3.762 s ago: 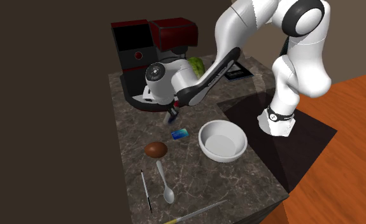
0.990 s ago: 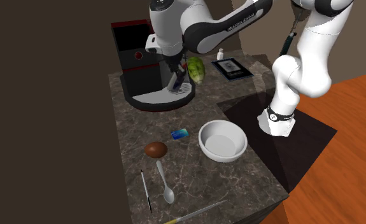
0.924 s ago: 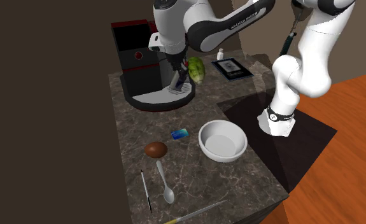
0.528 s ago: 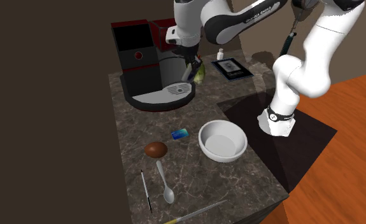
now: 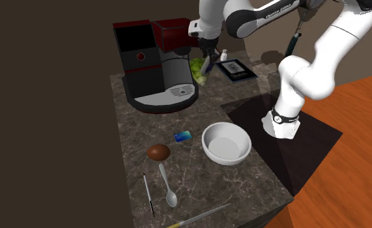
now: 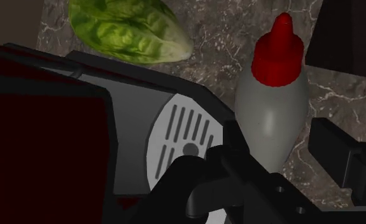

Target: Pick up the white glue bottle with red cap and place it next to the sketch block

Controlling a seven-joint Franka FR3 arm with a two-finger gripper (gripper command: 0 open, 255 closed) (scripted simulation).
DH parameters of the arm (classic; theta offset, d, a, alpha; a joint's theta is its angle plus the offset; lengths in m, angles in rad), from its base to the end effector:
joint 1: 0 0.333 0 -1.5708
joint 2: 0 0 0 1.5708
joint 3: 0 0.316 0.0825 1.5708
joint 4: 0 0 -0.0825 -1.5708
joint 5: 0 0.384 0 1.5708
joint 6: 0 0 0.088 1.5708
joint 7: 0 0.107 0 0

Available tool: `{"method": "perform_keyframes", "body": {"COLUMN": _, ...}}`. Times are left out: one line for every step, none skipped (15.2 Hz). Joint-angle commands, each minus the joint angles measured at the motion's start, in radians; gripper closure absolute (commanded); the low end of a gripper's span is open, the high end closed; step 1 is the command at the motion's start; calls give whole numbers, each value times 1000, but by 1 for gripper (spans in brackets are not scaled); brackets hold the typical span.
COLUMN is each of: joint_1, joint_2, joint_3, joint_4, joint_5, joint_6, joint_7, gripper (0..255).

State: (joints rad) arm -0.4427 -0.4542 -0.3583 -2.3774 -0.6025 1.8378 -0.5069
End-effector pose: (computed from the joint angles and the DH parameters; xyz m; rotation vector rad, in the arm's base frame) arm 0.2489 -0.3351 0.4780 2.8232 -0.0846 -0.4615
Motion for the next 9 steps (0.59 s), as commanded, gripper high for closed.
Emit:
{"method": "perform_keyframes", "body": {"joint_1": -25, "joint_2": -56, "joint_3": -19, "joint_4": -46, "joint_5": -31, "joint_6": 4, "joint_7": -25, "gripper": 255}}
{"method": "perform_keyframes", "body": {"joint_1": -39, "joint_2": -84, "joint_3": -29, "joint_4": -65, "joint_5": -46, "joint_6": 4, "joint_7": -40, "gripper": 255}}
{"method": "perform_keyframes", "body": {"joint_1": -53, "joint_2": -111, "joint_3": -40, "joint_4": -84, "joint_5": -62, "joint_6": 3, "joint_7": -56, "gripper": 255}}
{"method": "perform_keyframes", "body": {"joint_1": -68, "joint_2": -138, "joint_3": -51, "joint_4": -101, "joint_5": -78, "joint_6": 3, "joint_7": -73, "gripper": 255}}
{"method": "perform_keyframes", "body": {"joint_1": -83, "joint_2": -164, "joint_3": -63, "joint_4": -117, "joint_5": -94, "joint_6": 2, "joint_7": -90, "gripper": 255}}
{"method": "perform_keyframes", "body": {"joint_1": -98, "joint_2": -189, "joint_3": -75, "joint_4": -132, "joint_5": -110, "joint_6": 1, "joint_7": -108, "gripper": 255}}
{"method": "perform_keyframes", "body": {"joint_1": -114, "joint_2": -214, "joint_3": -88, "joint_4": -146, "joint_5": -126, "joint_6": 1, "joint_7": -127, "gripper": 255}}
{"method": "perform_keyframes", "body": {"joint_1": -130, "joint_2": -237, "joint_3": -101, "joint_4": -159, "joint_5": -143, "joint_6": 0, "joint_7": -147, "gripper": 255}}
{"method": "perform_keyframes", "body": {"joint_1": -146, "joint_2": -260, "joint_3": -114, "joint_4": -170, "joint_5": -160, "joint_6": 0, "joint_7": -167, "gripper": 255}}
